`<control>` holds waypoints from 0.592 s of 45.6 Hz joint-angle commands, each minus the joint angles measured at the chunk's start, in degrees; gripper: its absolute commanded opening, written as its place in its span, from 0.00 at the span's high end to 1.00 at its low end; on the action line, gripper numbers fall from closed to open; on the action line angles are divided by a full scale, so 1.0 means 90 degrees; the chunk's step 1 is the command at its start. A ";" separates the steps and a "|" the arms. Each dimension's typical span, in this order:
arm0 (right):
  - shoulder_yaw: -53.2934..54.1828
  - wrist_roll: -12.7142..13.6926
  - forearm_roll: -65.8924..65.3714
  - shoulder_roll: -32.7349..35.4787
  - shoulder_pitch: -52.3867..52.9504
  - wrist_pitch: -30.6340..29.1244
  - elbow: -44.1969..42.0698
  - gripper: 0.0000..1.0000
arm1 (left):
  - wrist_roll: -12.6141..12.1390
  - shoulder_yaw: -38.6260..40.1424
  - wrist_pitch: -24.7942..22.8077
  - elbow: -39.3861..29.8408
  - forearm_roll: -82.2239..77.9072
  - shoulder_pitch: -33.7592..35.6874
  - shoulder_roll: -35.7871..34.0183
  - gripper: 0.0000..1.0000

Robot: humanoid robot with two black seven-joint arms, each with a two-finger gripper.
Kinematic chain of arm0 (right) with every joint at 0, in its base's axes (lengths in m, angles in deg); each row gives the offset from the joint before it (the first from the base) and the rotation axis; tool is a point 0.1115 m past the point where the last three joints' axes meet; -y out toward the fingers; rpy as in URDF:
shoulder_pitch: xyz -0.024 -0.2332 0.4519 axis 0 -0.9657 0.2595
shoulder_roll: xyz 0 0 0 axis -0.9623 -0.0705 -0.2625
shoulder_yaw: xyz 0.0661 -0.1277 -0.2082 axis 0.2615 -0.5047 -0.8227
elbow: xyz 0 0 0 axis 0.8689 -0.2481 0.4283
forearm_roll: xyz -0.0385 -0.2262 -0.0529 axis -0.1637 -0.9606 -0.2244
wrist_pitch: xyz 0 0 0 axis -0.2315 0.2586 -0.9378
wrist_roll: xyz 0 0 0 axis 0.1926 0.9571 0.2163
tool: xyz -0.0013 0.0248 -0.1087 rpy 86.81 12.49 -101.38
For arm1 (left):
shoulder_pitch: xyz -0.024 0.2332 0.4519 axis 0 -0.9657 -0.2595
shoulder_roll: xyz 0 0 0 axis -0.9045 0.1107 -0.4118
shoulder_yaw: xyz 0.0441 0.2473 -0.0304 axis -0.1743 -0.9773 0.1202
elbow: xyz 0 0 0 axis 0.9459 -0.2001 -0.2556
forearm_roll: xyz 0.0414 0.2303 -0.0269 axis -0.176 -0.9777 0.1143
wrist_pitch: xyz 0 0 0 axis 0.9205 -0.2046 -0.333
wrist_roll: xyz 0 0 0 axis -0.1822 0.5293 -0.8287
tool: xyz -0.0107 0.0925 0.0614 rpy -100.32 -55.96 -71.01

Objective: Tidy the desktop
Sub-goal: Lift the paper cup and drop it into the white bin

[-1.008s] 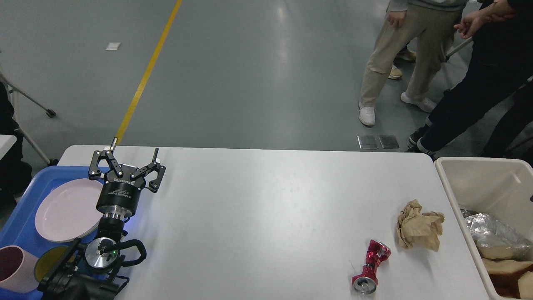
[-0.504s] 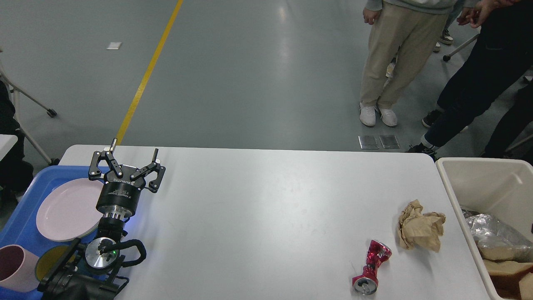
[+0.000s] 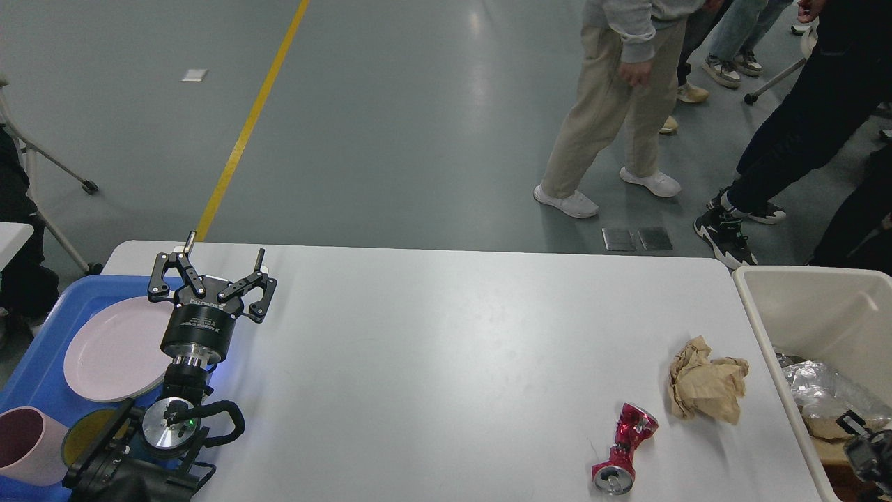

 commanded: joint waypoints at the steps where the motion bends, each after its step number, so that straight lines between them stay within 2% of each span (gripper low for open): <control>1: 0.0037 0.0013 -0.0001 -0.0089 -0.0003 0.0044 0.0001 1.00 | 0.0000 0.0000 0.0000 0.0000 -0.0001 0.0002 0.0000 0.03; 6: 0.0047 0.0022 -0.0001 -0.0167 -0.0003 0.0366 0.0001 1.00 | 0.0000 0.0000 0.0000 0.0000 -0.0001 0.0002 0.0000 0.03; 7: 0.0037 0.0013 -0.0001 -0.0186 -0.0003 0.0453 0.0001 0.88 | 0.0000 0.0000 0.0000 0.0000 -0.0001 0.0002 0.0000 0.03; 9: 0.0008 0.0013 -0.0001 -0.0187 -0.0003 0.0620 0.0001 0.48 | 0.0000 0.0000 0.0000 0.0000 -0.0001 0.0002 0.0000 0.03; 10: -0.0002 0.0003 -0.0001 -0.0177 -0.0013 0.0698 0.0001 0.32 | 0.0000 0.0000 0.0000 0.0000 -0.0001 0.0002 0.0000 0.03; 11: -0.0012 0.0003 -0.0001 -0.0167 -0.0003 0.0756 0.0001 0.21 | 0.0000 0.0000 0.0000 0.0000 -0.0001 0.0002 0.0000 0.03; 15: -0.0021 0.0003 -0.0010 -0.0167 -0.0003 0.0903 0.0001 0.04 | 0.0000 0.0000 0.0000 0.0000 -0.0001 0.0002 0.0000 0.03; 16: -0.0021 0.0003 -0.0010 -0.0167 -0.0003 0.0913 0.0001 0.00 | 0.0000 0.0000 0.0000 0.0000 -0.0001 0.0002 0.0000 0.03; 27: -0.0021 0.0003 -0.0001 -0.0177 0.0007 0.0904 0.0021 0.00 | 0.0000 0.0000 0.0000 0.0000 -0.0001 0.0002 0.0000 0.03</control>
